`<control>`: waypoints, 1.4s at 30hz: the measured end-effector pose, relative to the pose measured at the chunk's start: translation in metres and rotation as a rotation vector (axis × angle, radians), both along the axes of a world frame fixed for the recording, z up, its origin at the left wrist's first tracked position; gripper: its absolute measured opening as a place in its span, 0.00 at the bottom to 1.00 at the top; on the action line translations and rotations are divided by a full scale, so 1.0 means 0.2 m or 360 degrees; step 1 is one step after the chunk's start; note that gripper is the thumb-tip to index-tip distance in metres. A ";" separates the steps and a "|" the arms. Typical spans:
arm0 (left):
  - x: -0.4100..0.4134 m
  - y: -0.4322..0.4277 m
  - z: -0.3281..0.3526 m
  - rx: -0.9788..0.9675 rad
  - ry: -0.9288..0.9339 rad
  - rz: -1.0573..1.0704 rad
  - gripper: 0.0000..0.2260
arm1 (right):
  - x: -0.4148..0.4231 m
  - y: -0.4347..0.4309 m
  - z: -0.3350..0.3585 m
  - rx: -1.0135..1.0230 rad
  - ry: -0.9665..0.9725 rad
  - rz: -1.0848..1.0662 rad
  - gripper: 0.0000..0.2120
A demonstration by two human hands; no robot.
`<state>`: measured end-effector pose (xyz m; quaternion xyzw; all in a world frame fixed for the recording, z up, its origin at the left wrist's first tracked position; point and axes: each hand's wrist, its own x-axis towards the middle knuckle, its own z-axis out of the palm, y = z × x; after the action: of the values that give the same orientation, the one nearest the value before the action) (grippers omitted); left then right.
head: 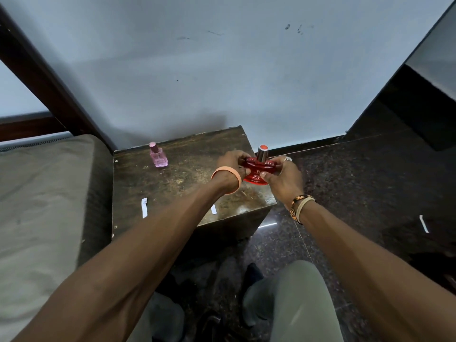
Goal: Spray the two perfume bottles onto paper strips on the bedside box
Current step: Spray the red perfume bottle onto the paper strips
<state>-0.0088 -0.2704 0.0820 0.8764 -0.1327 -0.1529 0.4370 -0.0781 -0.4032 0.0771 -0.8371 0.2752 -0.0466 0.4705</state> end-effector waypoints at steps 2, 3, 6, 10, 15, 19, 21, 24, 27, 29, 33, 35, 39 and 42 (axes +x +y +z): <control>-0.01 0.00 -0.04 0.0011 0.0030 0.0000 0.15 | -0.02 0.01 -0.04 0.0007 0.0029 -0.0011 0.14; -0.02 0.00 -0.06 0.0021 0.0040 0.0000 0.15 | -0.03 0.02 -0.05 0.0005 0.0042 -0.0015 0.14; -0.02 0.01 -0.11 0.0074 0.0052 0.0002 0.15 | -0.05 0.04 -0.09 0.0009 0.0061 -0.0008 0.14; -0.02 0.03 -0.16 0.0091 0.0044 -0.0001 0.15 | -0.05 0.06 -0.13 0.0018 0.0100 -0.0015 0.14; -0.02 0.05 -0.21 0.0123 0.0065 0.0010 0.15 | -0.05 0.08 -0.17 0.0011 0.0124 -0.0006 0.13; -0.02 0.05 -0.24 0.0159 0.0089 0.0000 0.15 | -0.06 0.08 -0.19 -0.0008 0.0138 0.0001 0.12; -0.02 0.05 -0.24 0.0157 0.0089 0.0001 0.16 | -0.06 0.09 -0.20 -0.0013 0.0132 -0.0001 0.12; -0.02 0.06 -0.24 0.0153 0.0092 -0.0005 0.16 | -0.06 0.09 -0.21 -0.0017 0.0131 -0.0004 0.12; -0.02 0.06 -0.24 0.0185 0.0091 -0.0008 0.18 | -0.06 0.09 -0.21 -0.0031 0.0147 0.0011 0.12; -0.03 0.06 -0.22 0.0222 0.0085 -0.0036 0.20 | -0.05 0.09 -0.20 -0.0047 0.0177 0.0022 0.12; -0.06 0.07 -0.16 0.0156 0.0021 -0.0053 0.26 | -0.06 0.10 -0.17 -0.0130 0.0201 0.0104 0.15; -0.07 0.07 -0.10 0.0038 -0.0027 -0.0041 0.27 | -0.06 0.10 -0.15 -0.0199 0.0168 0.0141 0.16; -0.09 0.03 0.05 0.0039 -0.0191 -0.0146 0.26 | -0.06 0.13 -0.11 -0.0230 0.0126 0.0189 0.15; -0.10 0.00 0.12 0.0289 -0.0306 -0.0271 0.24 | -0.06 0.16 -0.09 -0.0238 0.0115 0.0205 0.14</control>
<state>-0.0290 -0.2713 0.1064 0.9085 -0.2335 -0.1161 0.3266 -0.0901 -0.3721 0.0590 -0.8870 0.2334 -0.0065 0.3985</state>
